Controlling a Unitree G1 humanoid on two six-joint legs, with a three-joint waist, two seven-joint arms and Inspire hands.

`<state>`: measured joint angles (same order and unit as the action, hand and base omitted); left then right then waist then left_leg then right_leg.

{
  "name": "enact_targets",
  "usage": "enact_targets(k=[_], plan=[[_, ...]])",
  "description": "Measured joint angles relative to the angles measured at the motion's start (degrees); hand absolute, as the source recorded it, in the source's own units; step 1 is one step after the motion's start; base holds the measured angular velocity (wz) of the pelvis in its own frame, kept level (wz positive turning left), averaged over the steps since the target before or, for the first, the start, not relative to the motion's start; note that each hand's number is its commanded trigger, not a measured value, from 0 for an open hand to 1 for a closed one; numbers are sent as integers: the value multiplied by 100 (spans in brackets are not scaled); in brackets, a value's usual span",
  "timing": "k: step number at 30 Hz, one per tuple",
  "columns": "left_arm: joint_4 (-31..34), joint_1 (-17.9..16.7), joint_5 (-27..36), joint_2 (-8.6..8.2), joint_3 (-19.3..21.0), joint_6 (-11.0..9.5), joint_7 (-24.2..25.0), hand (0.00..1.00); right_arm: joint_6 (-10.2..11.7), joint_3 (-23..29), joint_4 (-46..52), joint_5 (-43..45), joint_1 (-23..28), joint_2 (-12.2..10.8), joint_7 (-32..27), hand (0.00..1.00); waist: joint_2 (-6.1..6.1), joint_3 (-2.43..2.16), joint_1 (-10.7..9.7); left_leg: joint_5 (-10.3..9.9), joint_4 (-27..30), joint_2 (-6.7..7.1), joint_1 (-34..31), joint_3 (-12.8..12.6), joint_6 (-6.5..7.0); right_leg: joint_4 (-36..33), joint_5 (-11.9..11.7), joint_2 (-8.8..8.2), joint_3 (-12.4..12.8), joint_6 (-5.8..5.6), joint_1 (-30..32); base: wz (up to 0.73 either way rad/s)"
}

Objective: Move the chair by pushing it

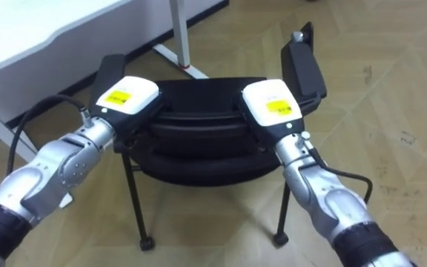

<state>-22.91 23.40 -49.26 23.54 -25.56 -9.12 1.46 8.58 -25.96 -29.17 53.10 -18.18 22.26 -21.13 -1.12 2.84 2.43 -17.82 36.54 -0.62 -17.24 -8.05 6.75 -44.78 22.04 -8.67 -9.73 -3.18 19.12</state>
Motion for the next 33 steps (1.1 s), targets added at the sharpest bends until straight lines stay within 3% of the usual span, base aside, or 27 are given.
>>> enact_targets(k=[2, 4, 5, 7, 9, 11, 14, 16, 18, 19, 23, 26, 30, 33], plan=[[0, -10, -33, 40, 0, 9, 68, 100, 5, 1, -28, -29, 72, -98, 9, 100, 120, -1, -133, -60, 70, 34, 79, 273, -123, 872, -521, 122, 17, 71, 227, 61], [38, -66, -51, 65, -2, 14, 177, 100, 19, 4, -21, -50, 197, -145, 11, 100, 172, -65, -276, -209, 260, 33, 68, 558, -257, 1098, -922, 220, 15, 182, 120, 70], [116, -117, -90, 66, -1, 42, 224, 100, 20, 7, 34, -60, 274, -140, 23, 100, 187, -95, -320, -256, 305, 19, 89, 697, -368, 1106, -956, 301, -21, 236, 26, 65], [202, -162, -108, 57, 1, 81, 287, 100, 20, 28, 95, -56, 325, -113, 61, 100, 200, -105, -408, -298, 304, 36, 158, 809, -471, 1127, -1105, 281, -215, 344, -124, 47], [154, -180, -112, -7, -3, 130, 309, 100, 14, 40, 93, -59, 324, -109, 165, 100, 170, -109, -518, -320, 250, 22, 287, 959, -517, 1121, -1047, 287, -372, 380, -295, 39], [147, -181, -98, -34, -11, 146, 302, 100, 13, 52, 185, -75, 316, -35, 316, 100, 122, -109, -550, -350, 187, -46, 385, 1068, -617, 1121, -931, 335, -517, 502, -426, 23], [147, -175, -89, -84, 2, 177, 282, 100, 11, 162, 298, 22, 305, -13, 498, 100, 86, -110, -577, -400, 221, -132, 436, 1059, -718, 913, -731, 331, -654, 614, -477, 20], [124, -172, -88, -139, 9, 226, 279, 100, 20, 170, 298, 22, 276, 18, 537, 100, 92, -109, -621, -404, 313, -139, 453, 1034, -739, 727, -543, 223, -819, 675, -540, 33], [106, -159, -86, -184, 25, 253, 277, 100, 44, 171, 296, 23, 210, 41, 600, 100, 111, -98, -737, -413, 358, -172, 464, 904, -757, 583, -345, 90, -987, 714, -589, 51], [27, -127, -87, -271, 23, 282, 276, 100, 44, 169, 293, 11, 204, 42, 636, 100, 114, -93, -759, -415, 414, -251, 483, 757, -760, 519, -245, 53, -1093, 734, -666, 43], [-75, -100, -95, -333, 44, 279, 245, 100, 34, 175, 276, 0, 125, 49, 803, 100, 146, -62, -764, -384, 427, -436, 531, 506, -830, 457, -37, 7, -1423, 861, -860, 45], [-152, -24, -96, -342, 53, 285, 121, 100, 14, 157, 228, 21, -12, 35, 804, 100, 179, -31, -764, -241, 221, -489, 470, 476, -1054, 519, 62, -50, -1818, 987, -952, 58], [-150, 68, -99, -355, 69, 335, 76, 100, 7, 192, 164, 45, -166, 20, 801, 100, 219, -3, -692, -13, 48, -473, 313, 617, -1160, 600, 123, -82, -2170, 1094, -963, 52], [-148, 68, -91, -361, 111, 345, 41, 100, 12, 190, 112, 102, -274, 3, 794, 100, 222, -2, -504, 138, -103, -465, 273, 643, -1208, 640, 158, -102, -2324, 1178, -966, 29]])
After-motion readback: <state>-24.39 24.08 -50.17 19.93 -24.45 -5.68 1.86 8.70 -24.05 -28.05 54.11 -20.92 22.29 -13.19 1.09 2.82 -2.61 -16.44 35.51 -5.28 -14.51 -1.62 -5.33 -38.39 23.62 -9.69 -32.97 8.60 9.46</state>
